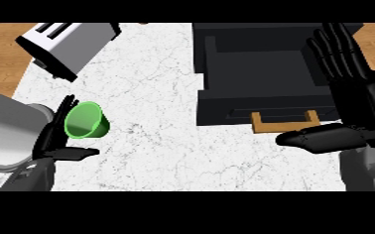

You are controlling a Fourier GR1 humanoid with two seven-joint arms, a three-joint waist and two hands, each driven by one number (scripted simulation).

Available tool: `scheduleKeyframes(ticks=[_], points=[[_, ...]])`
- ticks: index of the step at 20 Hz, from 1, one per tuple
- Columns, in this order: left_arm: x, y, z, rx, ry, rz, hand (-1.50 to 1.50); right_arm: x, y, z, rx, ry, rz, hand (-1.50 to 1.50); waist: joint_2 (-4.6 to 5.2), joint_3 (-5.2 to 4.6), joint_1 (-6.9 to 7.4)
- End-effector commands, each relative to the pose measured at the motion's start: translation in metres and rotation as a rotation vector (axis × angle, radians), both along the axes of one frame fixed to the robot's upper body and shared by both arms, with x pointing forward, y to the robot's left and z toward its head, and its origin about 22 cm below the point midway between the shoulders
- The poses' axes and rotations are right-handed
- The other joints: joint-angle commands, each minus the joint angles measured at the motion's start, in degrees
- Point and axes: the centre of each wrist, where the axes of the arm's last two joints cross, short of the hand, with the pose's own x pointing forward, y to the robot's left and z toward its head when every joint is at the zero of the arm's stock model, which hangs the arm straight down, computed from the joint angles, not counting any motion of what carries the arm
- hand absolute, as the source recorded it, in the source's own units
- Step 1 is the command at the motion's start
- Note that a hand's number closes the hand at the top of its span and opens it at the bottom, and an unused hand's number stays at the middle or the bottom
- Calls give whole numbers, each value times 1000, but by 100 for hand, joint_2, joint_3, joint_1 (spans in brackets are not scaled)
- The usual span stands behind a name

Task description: Pick up the cup, place it into the drawer and close the drawer

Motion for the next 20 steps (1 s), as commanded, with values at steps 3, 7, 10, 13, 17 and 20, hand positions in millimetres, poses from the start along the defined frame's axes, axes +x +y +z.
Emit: scheduleKeyframes(ticks=[3, 7, 10, 13, 17, 20], points=[[1, -1, 0, -60, -77, -69, -150, 9, -7, 18, 2, 3, -4, -150, 12, -5, -1], [-2, -7, -6, -82, -111, -72, -150, 12, -3, 10, -5, 7, 4, -150, 33, -11, -9], [13, -22, -2, -99, -90, -115, -150, 7, -1, 17, -4, -7, 4, -150, 11, -5, -27], [12, -39, -10, -155, -98, -156, -150, 7, 2, 8, 8, 10, 19, -150, 20, -8, -38], [10, -41, -13, -254, -119, -198, 150, 7, -5, -1, -11, 14, 4, -150, 31, -11, -29], [32, -32, 10, -96, -285, -101, 150, 4, -7, 6, -23, -3, 4, -150, 30, -13, -78]])
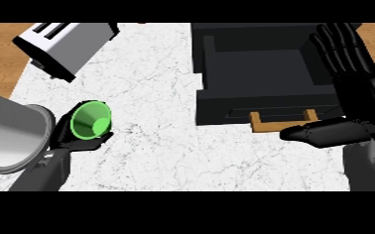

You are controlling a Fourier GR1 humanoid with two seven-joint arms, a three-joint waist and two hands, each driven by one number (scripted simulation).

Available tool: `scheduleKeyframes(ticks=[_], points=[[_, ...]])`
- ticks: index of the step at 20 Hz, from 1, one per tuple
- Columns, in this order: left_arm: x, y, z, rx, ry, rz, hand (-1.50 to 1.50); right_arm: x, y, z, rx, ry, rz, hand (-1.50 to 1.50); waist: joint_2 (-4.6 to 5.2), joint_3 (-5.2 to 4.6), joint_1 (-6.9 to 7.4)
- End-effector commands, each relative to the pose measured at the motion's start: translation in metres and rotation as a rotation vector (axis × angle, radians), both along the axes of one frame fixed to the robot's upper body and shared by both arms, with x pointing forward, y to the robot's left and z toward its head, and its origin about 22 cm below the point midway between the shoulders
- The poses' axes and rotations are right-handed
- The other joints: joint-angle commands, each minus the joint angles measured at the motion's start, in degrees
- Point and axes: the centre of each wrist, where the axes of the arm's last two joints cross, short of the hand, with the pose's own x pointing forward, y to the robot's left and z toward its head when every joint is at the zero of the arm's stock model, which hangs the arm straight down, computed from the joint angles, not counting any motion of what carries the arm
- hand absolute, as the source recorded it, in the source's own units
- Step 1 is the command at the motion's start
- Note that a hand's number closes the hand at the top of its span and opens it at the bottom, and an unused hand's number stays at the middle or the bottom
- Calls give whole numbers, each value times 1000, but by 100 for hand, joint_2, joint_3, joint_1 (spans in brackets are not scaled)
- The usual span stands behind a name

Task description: Pick up the cup, place it into the drawer and close the drawer

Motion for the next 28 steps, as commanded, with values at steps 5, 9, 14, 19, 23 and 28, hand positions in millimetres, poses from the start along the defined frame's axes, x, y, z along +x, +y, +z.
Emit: scheduleKeyframes(ticks=[5, 9, 14, 19, 23, 28], points=[[8, -15, 2, 61, -307, 123, 150, 3, -5, 14, 0, 2, -4, -150, -20, 6, 39], [20, -19, 10, -90, -353, 159, 150, 7, -10, -3, 9, 15, -17, -150, -3, 11, 80], [17, -71, -8, -113, -383, 272, 150, -11, -21, -4, -2, 20, -37, -150, -87, 33, 141], [60, -104, 31, -115, -414, 119, 150, -17, -25, -15, -17, 6, -51, -150, -116, 44, 204], [94, -131, 72, -108, -469, 31, 150, 7, -21, -1, -10, 9, -54, -150, -111, 45, 278], [122, -169, 136, -97, -479, -79, 150, -11, -11, -10, -16, 39, -71, -150, -159, 50, 306]])
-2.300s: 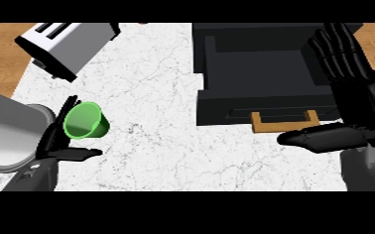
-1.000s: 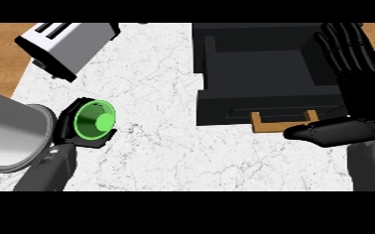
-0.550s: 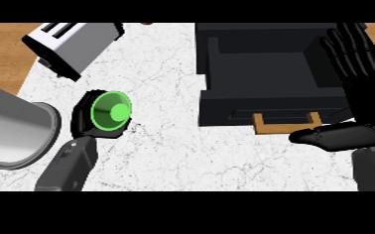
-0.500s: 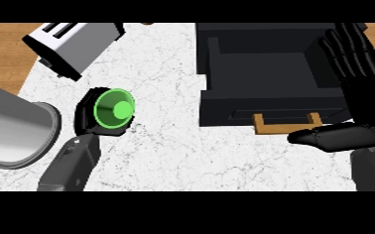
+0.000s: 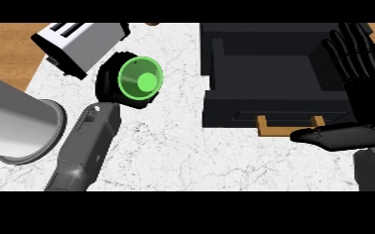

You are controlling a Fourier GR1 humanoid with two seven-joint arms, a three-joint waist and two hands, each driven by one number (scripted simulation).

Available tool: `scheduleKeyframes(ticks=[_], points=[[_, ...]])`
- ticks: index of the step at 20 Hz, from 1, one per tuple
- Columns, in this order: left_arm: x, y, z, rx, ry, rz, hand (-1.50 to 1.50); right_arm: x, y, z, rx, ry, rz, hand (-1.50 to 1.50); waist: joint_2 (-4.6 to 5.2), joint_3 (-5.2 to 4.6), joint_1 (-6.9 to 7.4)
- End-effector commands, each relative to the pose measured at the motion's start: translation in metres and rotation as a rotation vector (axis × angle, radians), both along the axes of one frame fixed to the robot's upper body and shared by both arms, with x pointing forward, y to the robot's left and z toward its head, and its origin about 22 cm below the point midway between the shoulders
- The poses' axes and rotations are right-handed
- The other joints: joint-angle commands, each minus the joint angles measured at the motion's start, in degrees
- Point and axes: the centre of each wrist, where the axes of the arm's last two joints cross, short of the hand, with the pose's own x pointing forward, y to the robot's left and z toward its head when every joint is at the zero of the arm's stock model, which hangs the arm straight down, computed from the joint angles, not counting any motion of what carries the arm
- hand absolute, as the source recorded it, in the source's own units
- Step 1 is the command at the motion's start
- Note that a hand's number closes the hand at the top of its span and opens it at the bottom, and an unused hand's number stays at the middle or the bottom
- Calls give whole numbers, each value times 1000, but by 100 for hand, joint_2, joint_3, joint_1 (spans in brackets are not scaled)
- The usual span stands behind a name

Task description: Pick up the cup, place it into the drawer and close the drawer

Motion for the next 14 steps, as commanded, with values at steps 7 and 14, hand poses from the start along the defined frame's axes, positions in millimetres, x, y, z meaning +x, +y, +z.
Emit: scheduleKeyframes(ticks=[7, 14], points=[[35, -93, 139, 75, -26, -104, 150, 8, -6, -6, 3, 3, -21, -150, -14, 2, 0], [48, -152, 206, 134, 18, -47, 150, 10, 0, -10, 11, -4, -4, -150, 48, 0, -192]])
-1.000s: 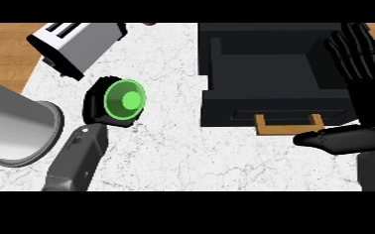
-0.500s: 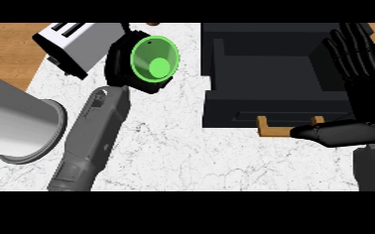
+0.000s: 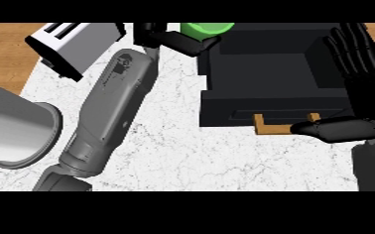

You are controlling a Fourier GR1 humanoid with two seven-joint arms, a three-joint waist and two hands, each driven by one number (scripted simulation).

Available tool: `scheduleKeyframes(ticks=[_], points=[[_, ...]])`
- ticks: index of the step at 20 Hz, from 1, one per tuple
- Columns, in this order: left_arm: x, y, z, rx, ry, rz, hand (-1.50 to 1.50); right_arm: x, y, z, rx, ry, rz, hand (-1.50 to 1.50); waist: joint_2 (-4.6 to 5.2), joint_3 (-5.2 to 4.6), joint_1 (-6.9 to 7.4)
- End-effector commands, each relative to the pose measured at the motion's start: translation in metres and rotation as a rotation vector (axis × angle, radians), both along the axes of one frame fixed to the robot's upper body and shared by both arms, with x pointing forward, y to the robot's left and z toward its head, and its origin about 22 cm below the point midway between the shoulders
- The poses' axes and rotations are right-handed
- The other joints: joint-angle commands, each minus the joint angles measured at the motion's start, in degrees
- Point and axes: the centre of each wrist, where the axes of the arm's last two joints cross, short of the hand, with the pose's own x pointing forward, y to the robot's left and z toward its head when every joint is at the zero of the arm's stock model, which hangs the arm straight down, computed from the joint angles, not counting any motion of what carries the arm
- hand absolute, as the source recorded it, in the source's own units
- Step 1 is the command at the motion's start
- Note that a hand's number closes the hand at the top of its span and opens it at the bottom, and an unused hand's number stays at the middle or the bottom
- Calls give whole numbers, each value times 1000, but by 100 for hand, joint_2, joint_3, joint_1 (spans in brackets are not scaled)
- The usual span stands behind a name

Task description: Pick up the cup, place it into the drawer and close the drawer

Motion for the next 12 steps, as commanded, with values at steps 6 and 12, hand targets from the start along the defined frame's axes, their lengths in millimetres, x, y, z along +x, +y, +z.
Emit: scheduleKeyframes(ticks=[6, 12], points=[[11, -62, 58, 123, 166, 76, 150, 0, 4, 7, 13, -16, 27, -150, 62, 4, -248], [17, -59, 20, 254, 254, 129, 150, 4, 14, 6, 14, -33, 71, -150, 152, 9, -517]])
